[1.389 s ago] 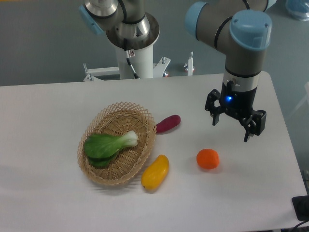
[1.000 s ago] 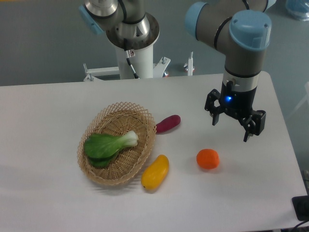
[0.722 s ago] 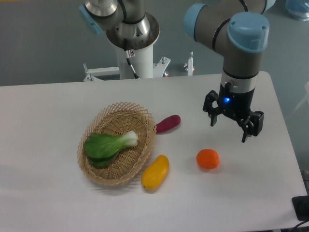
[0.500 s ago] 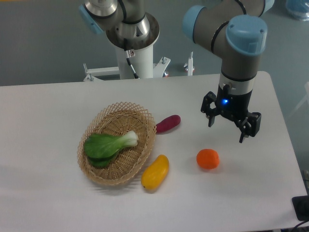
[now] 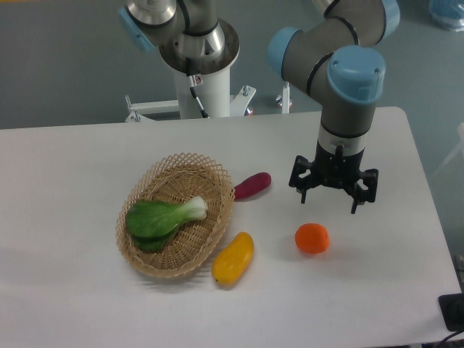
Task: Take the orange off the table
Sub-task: 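Lower the open gripper down over the small orange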
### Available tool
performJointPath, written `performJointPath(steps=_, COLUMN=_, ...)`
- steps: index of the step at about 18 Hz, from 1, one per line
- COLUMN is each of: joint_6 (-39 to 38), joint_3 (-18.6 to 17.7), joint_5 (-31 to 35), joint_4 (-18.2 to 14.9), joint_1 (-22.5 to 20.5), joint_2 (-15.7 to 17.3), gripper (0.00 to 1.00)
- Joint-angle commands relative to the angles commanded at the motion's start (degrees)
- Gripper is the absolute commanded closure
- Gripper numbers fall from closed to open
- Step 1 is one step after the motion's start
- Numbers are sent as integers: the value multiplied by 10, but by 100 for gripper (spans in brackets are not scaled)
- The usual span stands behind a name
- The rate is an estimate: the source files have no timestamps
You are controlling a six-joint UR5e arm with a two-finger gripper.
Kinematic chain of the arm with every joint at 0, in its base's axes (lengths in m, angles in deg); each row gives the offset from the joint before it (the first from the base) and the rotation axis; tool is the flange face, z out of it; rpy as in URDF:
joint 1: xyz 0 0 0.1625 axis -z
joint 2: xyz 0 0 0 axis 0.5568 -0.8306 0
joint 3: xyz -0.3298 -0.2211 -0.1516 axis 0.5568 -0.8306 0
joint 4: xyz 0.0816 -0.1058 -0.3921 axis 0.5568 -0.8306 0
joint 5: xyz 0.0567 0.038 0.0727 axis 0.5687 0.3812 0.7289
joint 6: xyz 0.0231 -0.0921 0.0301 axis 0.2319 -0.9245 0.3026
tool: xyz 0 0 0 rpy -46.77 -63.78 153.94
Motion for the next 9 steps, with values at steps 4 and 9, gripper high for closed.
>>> performJointPath(steps=4, joint_6=6, joint_3=-6, joint_5=18, joint_4=5, joint_1=3, joint_2=-34, gripper=0)
performJointPath(steps=9, joint_6=-2, joint_3=3, joint_5=18, joint_4=6, joint_1=11, joint_2=-72, gripper=0)
